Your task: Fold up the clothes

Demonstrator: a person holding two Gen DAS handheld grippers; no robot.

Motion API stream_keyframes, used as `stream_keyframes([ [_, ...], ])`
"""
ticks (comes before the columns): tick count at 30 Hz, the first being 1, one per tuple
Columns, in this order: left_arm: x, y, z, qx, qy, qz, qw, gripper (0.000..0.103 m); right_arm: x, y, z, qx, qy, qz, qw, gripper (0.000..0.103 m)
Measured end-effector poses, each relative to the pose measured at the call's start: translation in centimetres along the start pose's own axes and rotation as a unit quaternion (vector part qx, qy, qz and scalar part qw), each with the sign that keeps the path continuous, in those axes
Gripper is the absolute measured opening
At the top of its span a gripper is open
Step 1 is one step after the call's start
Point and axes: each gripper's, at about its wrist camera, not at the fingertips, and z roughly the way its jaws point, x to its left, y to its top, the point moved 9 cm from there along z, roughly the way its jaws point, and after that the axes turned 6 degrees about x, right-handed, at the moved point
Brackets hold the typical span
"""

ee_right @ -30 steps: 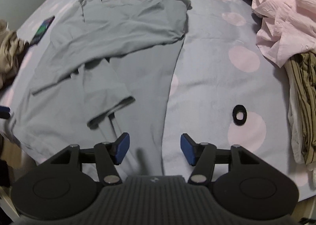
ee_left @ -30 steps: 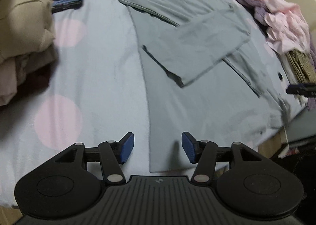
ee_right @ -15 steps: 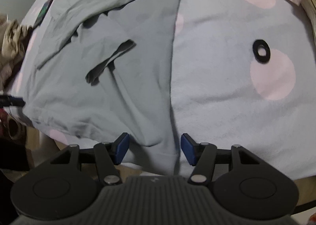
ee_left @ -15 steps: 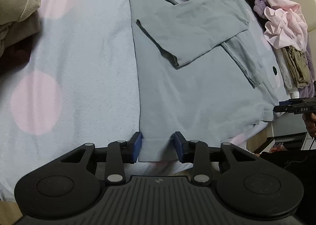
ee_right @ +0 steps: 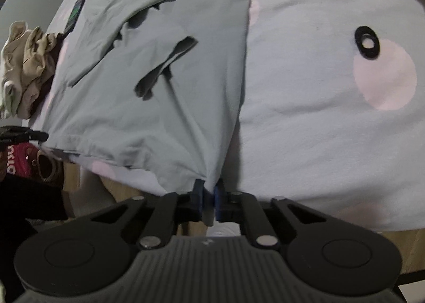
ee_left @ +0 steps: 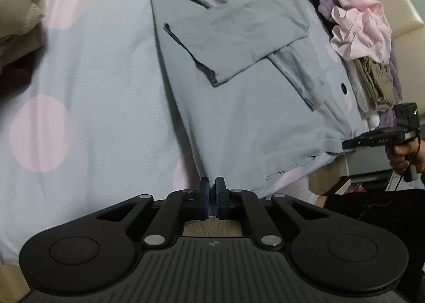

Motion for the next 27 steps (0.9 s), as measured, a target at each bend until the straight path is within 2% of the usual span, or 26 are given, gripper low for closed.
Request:
stream_keyframes([
  [4,0.4,-1.0,-1.9,0.007,-0.007,0.002,1.0000,0.002,2.4,-0.1,-2.0,-0.013,0.076,-0.031,0.997,0.008],
  [5,0.7,-1.4,-1.9,0.013,-0.005,0.000,0.9999,0.002,2.6,-0.2,-2.1,-0.010,0.076,-0.037,0.996,0.008],
  [9,1.9,-2.4,-0.5,0.048,0.009,-0.011,0.9988,0.002,2.5,-0.9,-0.6,0.023,0.053,-0.043,0.997,0.008],
  [13,1.7,-3.5,0.9,0.080,0.030,0.009,0.9963,0.001,2.2,-1.9,1.8,0.068,0.025,-0.047,0.996,0.008],
  [15,1.6,-3.7,1.2,0.084,0.031,0.010,0.9960,0.001,2.5,-2.0,2.2,0.075,0.024,-0.054,0.995,0.008],
  [18,1.9,-3.8,1.2,0.082,0.036,0.007,0.9959,0.001,2.2,-1.5,2.3,0.057,0.004,-0.049,0.997,0.008],
  [20,2.3,-3.7,1.1,0.079,0.043,0.003,0.9960,0.002,1.8,-1.1,2.2,0.045,-0.014,-0.046,0.998,0.019],
  [22,2.6,-3.6,1.1,0.076,0.049,-0.001,0.9959,0.005,1.3,-0.8,1.9,0.035,-0.039,-0.046,0.998,0.045],
  [24,2.9,-3.5,1.0,0.073,0.055,-0.005,0.9958,0.020,0.9,-0.6,1.7,0.027,-0.054,-0.046,0.997,0.047],
  [27,3.5,-3.4,0.9,0.068,0.064,-0.011,0.9955,0.023,0.5,-0.3,1.2,0.017,-0.052,-0.041,0.998,0.047],
])
